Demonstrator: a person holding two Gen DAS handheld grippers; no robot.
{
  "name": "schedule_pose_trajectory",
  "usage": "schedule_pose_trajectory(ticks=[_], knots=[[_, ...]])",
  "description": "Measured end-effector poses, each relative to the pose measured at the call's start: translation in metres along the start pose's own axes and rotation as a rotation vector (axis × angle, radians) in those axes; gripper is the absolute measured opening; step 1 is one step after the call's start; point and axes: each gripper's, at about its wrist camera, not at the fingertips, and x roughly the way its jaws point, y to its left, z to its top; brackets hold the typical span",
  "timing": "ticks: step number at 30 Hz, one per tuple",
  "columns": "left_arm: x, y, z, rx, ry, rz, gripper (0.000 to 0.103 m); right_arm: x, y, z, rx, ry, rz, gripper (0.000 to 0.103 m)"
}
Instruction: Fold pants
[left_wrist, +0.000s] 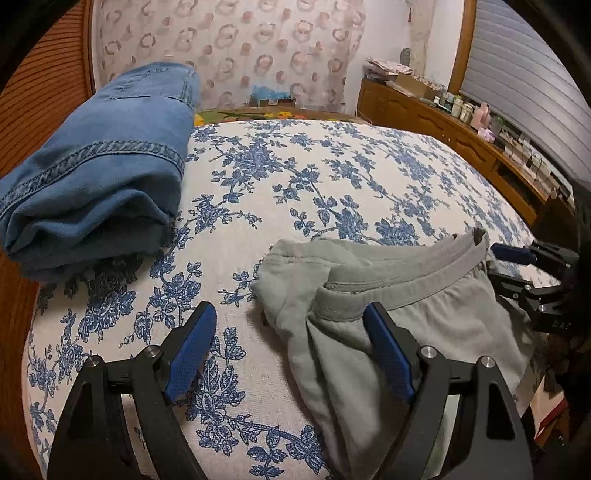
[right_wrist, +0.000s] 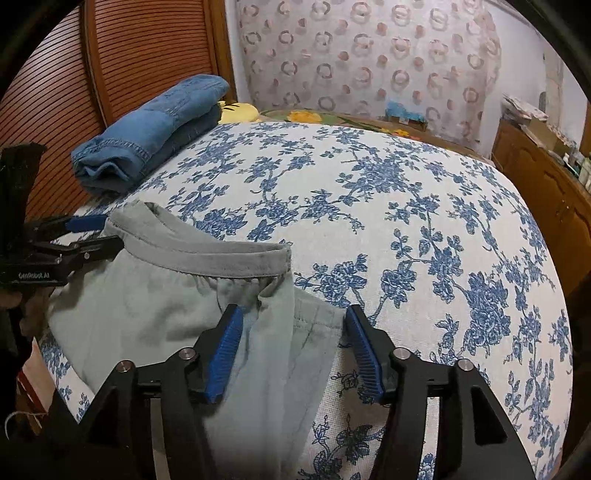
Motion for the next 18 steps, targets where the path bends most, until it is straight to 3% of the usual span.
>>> schedule_pose_trajectory(ticks=[6,18], knots=[[0.0011,-0.0006,-0.0003,0.01,-0.002,0.005,0.085,0.0012,-0.0037,0.0,0.028,0.017,-0.031,0.078],[0.0011,-0.0014,-0.0012,0.012,-0.002,0.006,0.085,-0.0071,-0.0064,-0.0045,0.042,0.039,-0.045,0.082]])
